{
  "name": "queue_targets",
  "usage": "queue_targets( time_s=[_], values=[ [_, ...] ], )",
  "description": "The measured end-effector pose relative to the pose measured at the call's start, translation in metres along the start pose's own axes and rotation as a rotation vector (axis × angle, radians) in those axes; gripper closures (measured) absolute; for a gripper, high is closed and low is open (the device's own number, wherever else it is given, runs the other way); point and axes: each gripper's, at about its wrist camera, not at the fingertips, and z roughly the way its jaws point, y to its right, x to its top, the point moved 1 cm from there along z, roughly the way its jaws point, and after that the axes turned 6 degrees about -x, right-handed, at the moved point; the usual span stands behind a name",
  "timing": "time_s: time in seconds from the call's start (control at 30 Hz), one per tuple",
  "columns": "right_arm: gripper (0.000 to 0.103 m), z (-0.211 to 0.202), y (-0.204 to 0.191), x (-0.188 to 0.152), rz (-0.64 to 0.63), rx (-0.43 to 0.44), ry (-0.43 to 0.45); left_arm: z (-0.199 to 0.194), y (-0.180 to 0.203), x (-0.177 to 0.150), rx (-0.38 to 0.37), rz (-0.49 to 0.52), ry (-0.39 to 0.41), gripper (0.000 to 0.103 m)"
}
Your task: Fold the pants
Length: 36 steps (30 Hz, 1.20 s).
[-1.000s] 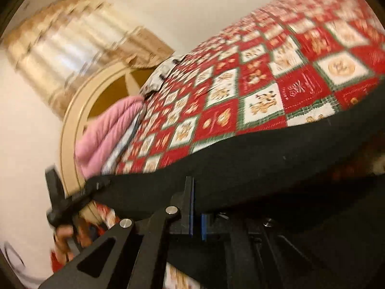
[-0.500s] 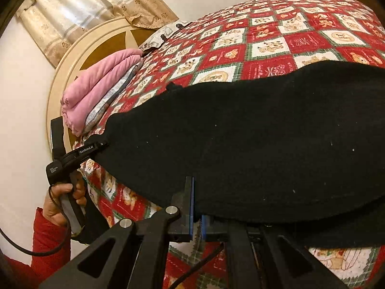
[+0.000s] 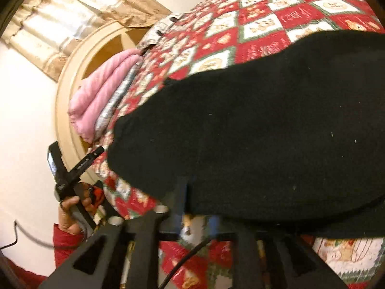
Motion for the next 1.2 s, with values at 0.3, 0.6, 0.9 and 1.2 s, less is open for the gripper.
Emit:
queue_targets(
  time_s=[0.3,0.6,0.9,1.2],
  values=[
    [0.03,-0.027,-0.026,-0.01,-0.098,0.028,0.064,-0.019,0.105,-0.004,-0.205,0.134,0.045,0.023],
    [0.03,-0.189,0.079,0.015,0.125,-0.225,0.506,0.021,0.142,-0.031,-0.225,0.096,-0.091,0.02],
    [0.044,-0.3,0.241,0.048,0.455,-0.571,0.683,0.021,0.141,-0.034,-0.188,0.081,-0.102,0.011],
    [0.043,-0.301,0.311,0.09,0.502,-0.646,0.496,0.027,0.141,-0.03,-0.158,0.052,-0.13,0.005]
  ],
)
